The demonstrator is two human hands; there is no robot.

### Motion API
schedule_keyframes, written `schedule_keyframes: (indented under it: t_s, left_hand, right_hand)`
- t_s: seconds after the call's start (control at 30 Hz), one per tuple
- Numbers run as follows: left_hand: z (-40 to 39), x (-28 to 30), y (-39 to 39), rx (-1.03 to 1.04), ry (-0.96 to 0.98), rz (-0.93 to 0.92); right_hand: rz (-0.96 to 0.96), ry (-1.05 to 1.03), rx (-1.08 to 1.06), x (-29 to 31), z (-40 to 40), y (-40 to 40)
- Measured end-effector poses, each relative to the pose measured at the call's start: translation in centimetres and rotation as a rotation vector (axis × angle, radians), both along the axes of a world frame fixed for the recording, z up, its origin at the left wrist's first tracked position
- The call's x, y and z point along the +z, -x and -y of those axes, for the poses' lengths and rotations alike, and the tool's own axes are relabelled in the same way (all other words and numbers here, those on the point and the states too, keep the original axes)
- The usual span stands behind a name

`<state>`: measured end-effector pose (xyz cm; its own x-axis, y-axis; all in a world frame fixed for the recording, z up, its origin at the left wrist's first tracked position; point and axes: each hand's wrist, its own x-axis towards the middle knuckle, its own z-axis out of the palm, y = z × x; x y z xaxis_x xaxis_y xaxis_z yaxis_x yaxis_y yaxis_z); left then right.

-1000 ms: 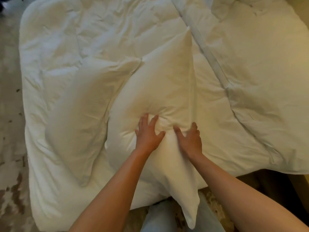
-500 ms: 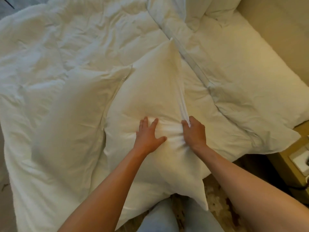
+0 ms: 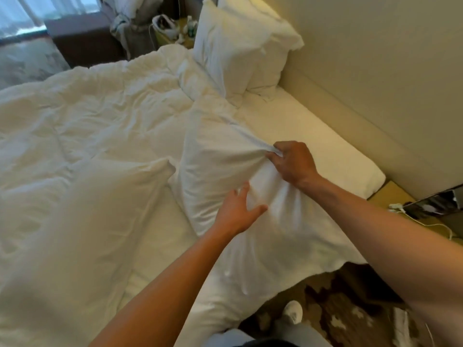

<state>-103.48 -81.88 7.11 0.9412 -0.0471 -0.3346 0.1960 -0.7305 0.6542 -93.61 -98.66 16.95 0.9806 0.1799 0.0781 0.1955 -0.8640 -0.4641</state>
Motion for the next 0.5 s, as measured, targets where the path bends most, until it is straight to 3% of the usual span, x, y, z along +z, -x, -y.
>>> schedule_keyframes:
  t_s: [0.3, 0.5]
  left_hand:
    - [9.4, 6.9, -7.7, -0.117, -0.014, 0.342]
    - [18.8, 5.1, -12.7, -0.368, -0.195, 0.224]
  right_hand:
    - [0.077, -0.038, -0.041, 4.0, 16.7, 2.2]
    - [-0.092, -0.157, -0.076, -0.3, 27.5, 2.6]
